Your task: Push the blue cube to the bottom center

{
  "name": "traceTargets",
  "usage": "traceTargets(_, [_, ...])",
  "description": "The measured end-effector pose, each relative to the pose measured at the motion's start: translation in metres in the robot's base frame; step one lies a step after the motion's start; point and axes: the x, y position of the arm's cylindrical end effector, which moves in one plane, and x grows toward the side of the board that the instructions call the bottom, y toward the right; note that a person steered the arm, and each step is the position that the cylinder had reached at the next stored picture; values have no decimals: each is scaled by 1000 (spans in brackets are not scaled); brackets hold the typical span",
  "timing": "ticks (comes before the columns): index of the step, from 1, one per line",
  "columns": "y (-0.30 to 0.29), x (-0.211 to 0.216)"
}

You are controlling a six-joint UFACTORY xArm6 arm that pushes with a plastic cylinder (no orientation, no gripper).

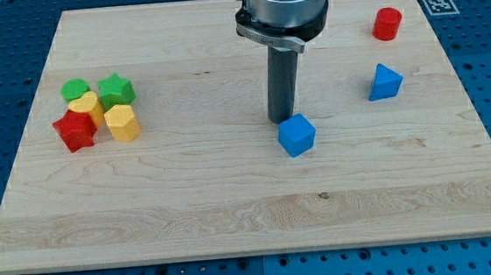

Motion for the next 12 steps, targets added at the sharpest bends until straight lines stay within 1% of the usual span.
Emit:
traceTargets(1, [4, 13])
traceTargets(2, [0, 54])
traceTargets(3, [-2, 47])
traceTargets(4, [29, 40])
traceTargets(5, [61, 41])
traceTargets(6, [71, 56])
traceTargets(8, [14, 111])
traceTargets(9, [19, 115])
traceTargets(10, [30, 86])
traceTargets(11, [25, 60])
traceTargets(12, [0, 66])
